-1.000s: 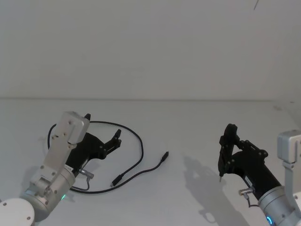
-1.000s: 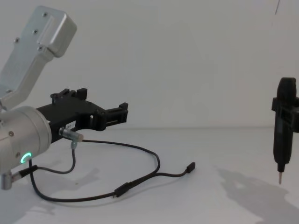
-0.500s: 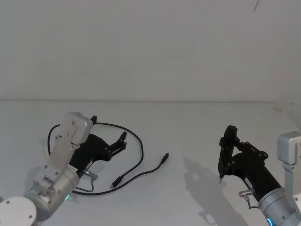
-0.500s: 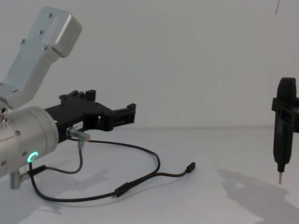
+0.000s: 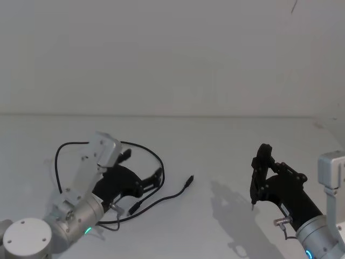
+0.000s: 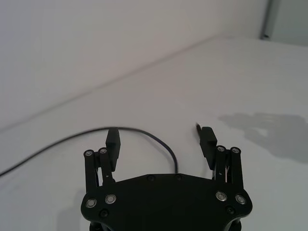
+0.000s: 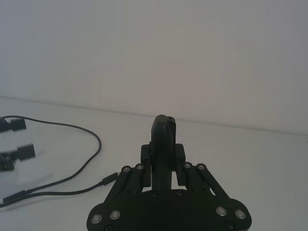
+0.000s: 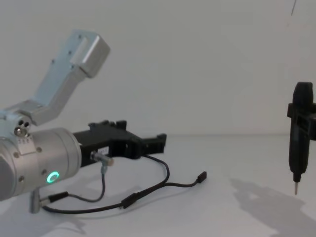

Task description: Pick up the data cable with the one hand.

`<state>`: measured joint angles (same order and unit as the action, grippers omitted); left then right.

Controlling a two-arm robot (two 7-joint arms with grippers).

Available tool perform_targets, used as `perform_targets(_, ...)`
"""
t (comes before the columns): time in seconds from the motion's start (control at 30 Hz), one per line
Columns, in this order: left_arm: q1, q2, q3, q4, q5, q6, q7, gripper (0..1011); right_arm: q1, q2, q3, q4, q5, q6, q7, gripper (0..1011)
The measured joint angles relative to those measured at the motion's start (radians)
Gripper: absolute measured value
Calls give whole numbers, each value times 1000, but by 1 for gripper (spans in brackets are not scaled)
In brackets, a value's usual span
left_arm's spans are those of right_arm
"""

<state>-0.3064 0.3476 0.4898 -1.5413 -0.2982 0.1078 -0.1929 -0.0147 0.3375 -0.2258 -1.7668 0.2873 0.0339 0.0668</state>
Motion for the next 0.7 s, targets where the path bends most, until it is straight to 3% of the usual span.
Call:
perform_targets(0.43,-61,3,38,45,-20,165,-90,1001,0,0,0,0,0,0,0,279)
perform_targets(0.7,-96,12,54,68,-27,226,-151,1001,0,0,0,0,0,0,0,279)
